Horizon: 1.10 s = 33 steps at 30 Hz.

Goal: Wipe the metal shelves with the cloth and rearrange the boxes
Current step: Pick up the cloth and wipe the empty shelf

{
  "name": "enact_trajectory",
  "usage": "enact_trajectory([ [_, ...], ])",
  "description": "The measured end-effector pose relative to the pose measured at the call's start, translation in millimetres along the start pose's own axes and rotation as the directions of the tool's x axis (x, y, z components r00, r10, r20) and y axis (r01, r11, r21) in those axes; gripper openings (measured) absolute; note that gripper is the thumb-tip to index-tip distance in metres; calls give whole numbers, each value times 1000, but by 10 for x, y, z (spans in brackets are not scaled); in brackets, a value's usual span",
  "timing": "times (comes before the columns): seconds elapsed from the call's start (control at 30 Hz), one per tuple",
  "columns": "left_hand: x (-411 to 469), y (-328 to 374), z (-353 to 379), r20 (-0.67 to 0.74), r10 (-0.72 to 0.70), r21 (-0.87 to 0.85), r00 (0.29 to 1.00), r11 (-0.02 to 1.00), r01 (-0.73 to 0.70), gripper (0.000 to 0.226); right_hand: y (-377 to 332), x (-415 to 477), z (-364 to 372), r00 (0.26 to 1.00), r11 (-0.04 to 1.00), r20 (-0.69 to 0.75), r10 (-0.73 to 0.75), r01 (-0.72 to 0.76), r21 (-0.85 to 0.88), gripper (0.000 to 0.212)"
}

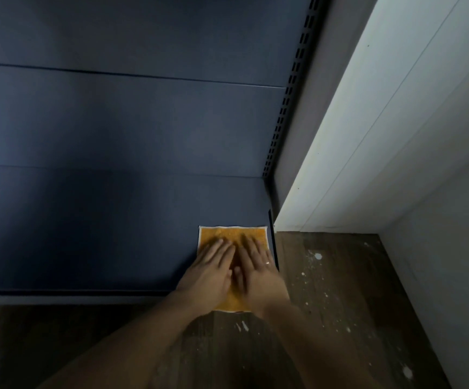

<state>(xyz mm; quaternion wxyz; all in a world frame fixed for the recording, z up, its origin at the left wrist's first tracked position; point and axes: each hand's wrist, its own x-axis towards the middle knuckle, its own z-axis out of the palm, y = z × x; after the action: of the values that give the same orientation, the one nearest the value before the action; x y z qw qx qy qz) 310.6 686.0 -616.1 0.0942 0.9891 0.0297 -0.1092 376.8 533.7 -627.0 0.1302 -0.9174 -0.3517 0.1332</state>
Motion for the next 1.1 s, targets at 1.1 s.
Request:
enact_trajectory([
  [1.1,1618,-716,45,-99,-31,40,995,999,35,63,453,1691,123,995,972,-45,89,-96,-214,83],
])
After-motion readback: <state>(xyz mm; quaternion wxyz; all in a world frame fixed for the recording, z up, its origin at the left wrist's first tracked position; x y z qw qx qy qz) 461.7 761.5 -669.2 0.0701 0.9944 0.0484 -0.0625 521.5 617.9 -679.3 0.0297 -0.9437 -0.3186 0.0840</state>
